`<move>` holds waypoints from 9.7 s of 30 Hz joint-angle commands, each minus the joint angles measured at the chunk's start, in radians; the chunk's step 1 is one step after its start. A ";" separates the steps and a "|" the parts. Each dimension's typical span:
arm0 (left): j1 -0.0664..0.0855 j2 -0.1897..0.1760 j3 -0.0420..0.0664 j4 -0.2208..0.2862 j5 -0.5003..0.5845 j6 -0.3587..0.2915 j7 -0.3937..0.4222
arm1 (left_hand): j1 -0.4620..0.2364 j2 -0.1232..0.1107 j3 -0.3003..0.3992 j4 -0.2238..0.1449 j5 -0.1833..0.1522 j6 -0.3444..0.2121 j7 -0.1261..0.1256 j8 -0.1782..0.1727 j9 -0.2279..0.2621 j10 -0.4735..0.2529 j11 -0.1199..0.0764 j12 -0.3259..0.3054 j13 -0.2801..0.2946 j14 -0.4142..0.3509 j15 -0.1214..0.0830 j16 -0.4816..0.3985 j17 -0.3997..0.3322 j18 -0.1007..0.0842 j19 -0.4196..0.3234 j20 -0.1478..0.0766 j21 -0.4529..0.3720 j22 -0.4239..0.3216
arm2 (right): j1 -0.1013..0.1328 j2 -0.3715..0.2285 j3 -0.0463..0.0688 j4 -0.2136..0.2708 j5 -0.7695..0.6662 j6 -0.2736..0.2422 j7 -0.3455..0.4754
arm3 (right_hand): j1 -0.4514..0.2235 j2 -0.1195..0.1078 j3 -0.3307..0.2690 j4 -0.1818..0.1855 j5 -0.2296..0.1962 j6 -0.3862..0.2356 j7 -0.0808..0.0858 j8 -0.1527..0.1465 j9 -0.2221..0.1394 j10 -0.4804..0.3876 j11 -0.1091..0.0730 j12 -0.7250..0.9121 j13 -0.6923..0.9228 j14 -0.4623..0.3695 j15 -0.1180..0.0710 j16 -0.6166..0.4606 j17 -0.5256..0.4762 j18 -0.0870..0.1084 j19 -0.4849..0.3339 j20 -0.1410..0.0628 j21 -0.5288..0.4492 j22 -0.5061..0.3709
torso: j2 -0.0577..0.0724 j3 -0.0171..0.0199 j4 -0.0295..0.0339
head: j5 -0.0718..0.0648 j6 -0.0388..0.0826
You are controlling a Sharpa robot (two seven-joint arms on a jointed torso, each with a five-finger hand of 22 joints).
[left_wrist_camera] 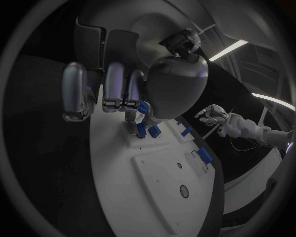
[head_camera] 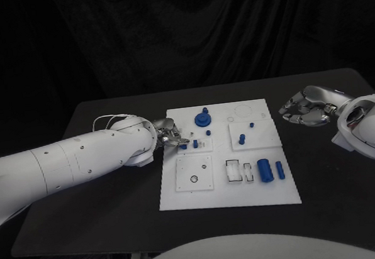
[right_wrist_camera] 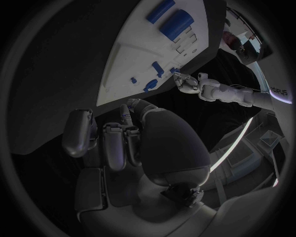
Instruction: Assemble the parts on the task board
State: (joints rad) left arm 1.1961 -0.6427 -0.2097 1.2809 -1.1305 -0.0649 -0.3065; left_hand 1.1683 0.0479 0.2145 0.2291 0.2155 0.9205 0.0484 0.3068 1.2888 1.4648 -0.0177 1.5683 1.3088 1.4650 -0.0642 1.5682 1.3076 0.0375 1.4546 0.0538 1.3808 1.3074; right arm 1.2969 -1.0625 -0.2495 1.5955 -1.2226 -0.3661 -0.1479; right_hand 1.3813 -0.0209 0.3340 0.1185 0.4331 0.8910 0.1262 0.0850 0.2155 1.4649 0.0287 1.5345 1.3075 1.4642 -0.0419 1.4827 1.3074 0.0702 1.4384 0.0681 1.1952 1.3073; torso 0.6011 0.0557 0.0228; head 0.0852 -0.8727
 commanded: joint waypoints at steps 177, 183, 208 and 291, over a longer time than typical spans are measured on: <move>0.075 -0.030 -0.002 0.026 -0.244 -0.246 0.649 | 0.376 -0.006 -0.001 -0.036 -0.049 -0.599 0.042 -0.164 -0.263 -1.084 0.173 -1.139 -0.398 -0.569 0.153 -0.444 -0.270 0.084 -0.480 0.108 -0.483 0.071 | -0.004 -0.005 0.001 0.004 0.024 -0.045 0.043 | -0.027 -0.003 0.007 0.000 0.004 0.019 0.001 0.003 0.002 0.056 0.006 -0.010 0.211 0.074 0.004 -0.003 0.121 0.010 -0.009 0.001 -0.010 0.155 | -0.001 0.0009 -0.0027 | -0.005 0.000; 0.077 0.035 -0.002 -0.051 -0.380 -0.206 0.698 | 0.421 -0.029 0.063 -0.175 -0.048 -0.390 -0.133 -0.241 -0.653 -1.075 0.090 -1.265 -0.738 -0.382 0.079 -0.366 -0.255 0.084 -0.333 0.069 -0.330 0.103 | -0.004 0.002 0.001 0.000 0.026 -0.046 0.055 | -0.030 -0.003 0.006 0.002 0.005 0.021 0.001 0.005 0.002 0.045 0.006 -0.020 0.199 0.073 0.005 -0.004 0.119 0.011 -0.010 0.001 -0.013 0.155 | 0.000 0.0010 -0.0028 | -0.011 0.000; 0.050 0.172 -0.002 -0.221 -0.543 -0.154 0.683 | 0.316 -0.046 -0.050 -0.126 -0.110 -0.212 -0.146 -0.228 -0.882 -0.958 0.097 -1.114 -0.837 -0.232 0.092 -0.233 -0.214 0.053 -0.154 0.071 -0.213 0.142 | -0.004 0.024 0.001 -0.012 0.027 -0.031 0.064 | -0.031 -0.002 0.009 0.002 0.008 0.023 0.000 0.004 0.003 0.004 0.006 -0.059 0.155 0.071 0.005 -0.009 0.112 0.012 -0.011 0.002 -0.019 0.153 | 0.011 -0.0059 -0.0193 | -0.014 0.000; -0.006 0.270 -0.002 -0.392 -0.568 -0.187 0.648 | 0.322 -0.046 0.157 -0.218 -0.053 -0.047 -0.034 -0.209 -0.802 -0.739 0.063 -1.075 -0.705 -0.222 0.064 -0.201 -0.251 0.055 -0.140 0.051 -0.206 0.143 | -0.004 0.037 0.001 -0.018 0.027 0.034 0.045 | -0.029 0.002 0.016 -0.003 0.010 0.019 0.001 0.001 0.002 -0.006 0.004 -0.072 0.140 0.069 0.004 -0.016 0.102 0.014 -0.015 0.001 -0.030 0.150 | 0.012 -0.0069 -0.0208 | -0.017 0.000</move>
State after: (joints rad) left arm 1.1928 -0.3724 -0.2117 0.8905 -1.6986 -0.2293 0.3416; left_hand 1.4856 -0.0051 0.3680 0.0119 0.1651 0.8705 0.0127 0.0980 0.4853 0.7212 0.0455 0.4881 0.6027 1.2388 -0.0014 1.3629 1.0553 0.1076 1.3101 0.1055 1.1716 1.3074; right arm 1.2953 -1.0249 -0.2493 1.5763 -1.1942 -0.3452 -0.0901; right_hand 1.3616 -0.0222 0.3437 0.1144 0.4370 0.9055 0.1261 0.0850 0.2170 1.4612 0.0323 1.4648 1.3077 1.4642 -0.0419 1.4701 1.3074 0.0701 1.4313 0.0680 1.1694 1.3075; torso 0.6132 0.0493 0.0012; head 0.0691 -0.8727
